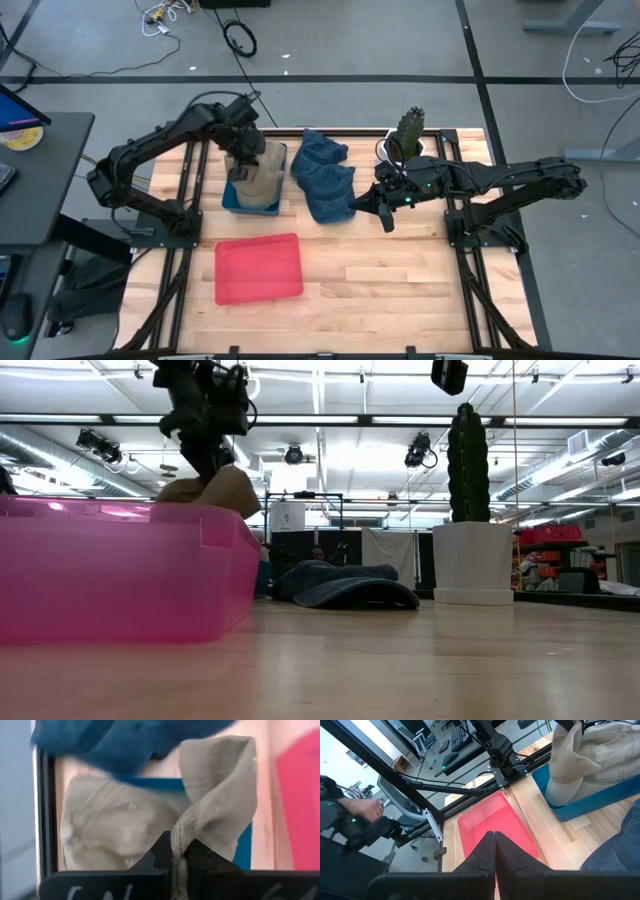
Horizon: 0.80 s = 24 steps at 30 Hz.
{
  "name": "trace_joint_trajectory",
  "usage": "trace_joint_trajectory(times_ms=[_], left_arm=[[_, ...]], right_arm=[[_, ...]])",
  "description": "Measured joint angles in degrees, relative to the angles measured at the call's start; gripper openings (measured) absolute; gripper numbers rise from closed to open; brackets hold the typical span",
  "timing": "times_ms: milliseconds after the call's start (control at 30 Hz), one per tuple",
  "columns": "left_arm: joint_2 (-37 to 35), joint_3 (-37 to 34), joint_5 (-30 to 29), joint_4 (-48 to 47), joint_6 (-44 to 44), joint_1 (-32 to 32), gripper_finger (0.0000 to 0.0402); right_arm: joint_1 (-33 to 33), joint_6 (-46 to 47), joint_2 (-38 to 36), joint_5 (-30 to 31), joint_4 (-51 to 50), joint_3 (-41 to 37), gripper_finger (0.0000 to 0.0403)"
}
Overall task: Pick & Place hat
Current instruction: Put the brown cap into the blue bin
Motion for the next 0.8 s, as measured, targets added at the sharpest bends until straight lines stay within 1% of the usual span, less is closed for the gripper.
trace_joint_trajectory(times_ms=[133, 233, 400, 467, 633, 800], left_arm=[[0.0, -1.83, -1.69, 0.59, -7.58, 2.55, 0.0024], [0.0, -4.19, -2.39, 1.29, -11.08, 3.83, 0.0024], [0.02, -8.87, -2.44, 6.86, -15.82, 4.54, 0.0021], [0.04, -10.12, -2.32, 9.47, -17.32, 4.54, 0.0024], [0.04, -10.96, -1.83, 14.26, -17.48, 4.48, 0.0022], [0.04, -10.96, -3.28, 19.45, -19.11, 4.49, 0.0022]], right_arm=[[-0.01, 0.0, -0.02, 0.0, 0.0, 0.0, 0.0], [-0.01, -0.1, -0.02, 0.01, 0.0, 0.0, 0.0], [-0.01, -0.15, -0.02, 0.01, 0.0, 0.0, 0.0], [-0.01, -0.15, -0.02, 0.01, -0.02, 0.0, 0.0], [-0.01, -0.09, -0.01, 0.02, -0.02, 0.0, 0.0], [-0.01, -0.07, 0.0, 0.04, -0.02, 0.0, 0.0]])
